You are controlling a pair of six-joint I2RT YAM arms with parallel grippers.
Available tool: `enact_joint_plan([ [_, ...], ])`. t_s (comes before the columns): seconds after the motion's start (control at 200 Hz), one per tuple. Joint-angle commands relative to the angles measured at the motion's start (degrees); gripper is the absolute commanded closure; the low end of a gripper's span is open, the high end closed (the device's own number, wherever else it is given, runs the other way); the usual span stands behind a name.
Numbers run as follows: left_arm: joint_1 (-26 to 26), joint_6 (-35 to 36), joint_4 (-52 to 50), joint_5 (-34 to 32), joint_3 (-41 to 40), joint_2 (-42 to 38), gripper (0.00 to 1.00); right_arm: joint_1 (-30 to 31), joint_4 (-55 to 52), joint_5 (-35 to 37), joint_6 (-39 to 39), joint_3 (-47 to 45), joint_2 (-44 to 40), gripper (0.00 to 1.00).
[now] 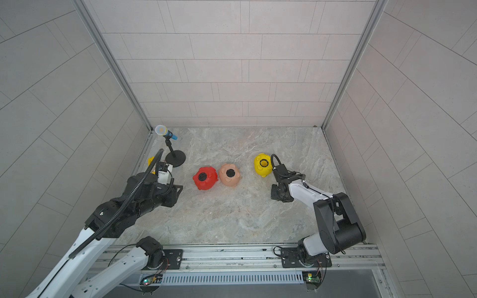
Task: Close piggy banks
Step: Pick up the knob at the center of the board.
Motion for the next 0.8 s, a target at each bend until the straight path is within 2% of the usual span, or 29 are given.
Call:
enact_joint_plan([
  [0.0, 0.4, 0.4, 0.5, 0.1, -0.7, 0.0, 0.56, 0.3, -4.3, 1.5, -2.1, 1.4, -0.5, 1.00],
  [0.415, 0.4, 0.4, 0.6, 0.4, -0.8, -0.5, 0.56, 0.5, -11.6, 2.2, -7.6, 8.2, -6.2, 1.00],
  [0.615, 0.5, 0.4, 0.7, 0.9, -0.8, -0.6, 0.56, 0.6, -13.2, -1.2, -14.7, 14.3, -9.9, 1.00],
  [0.796, 0.5, 0.4, 0.8, 1.2, -0.9, -1.0, 0.56, 1.1, -14.5, -2.0, -22.8, 21.7, -9.2, 1.00],
])
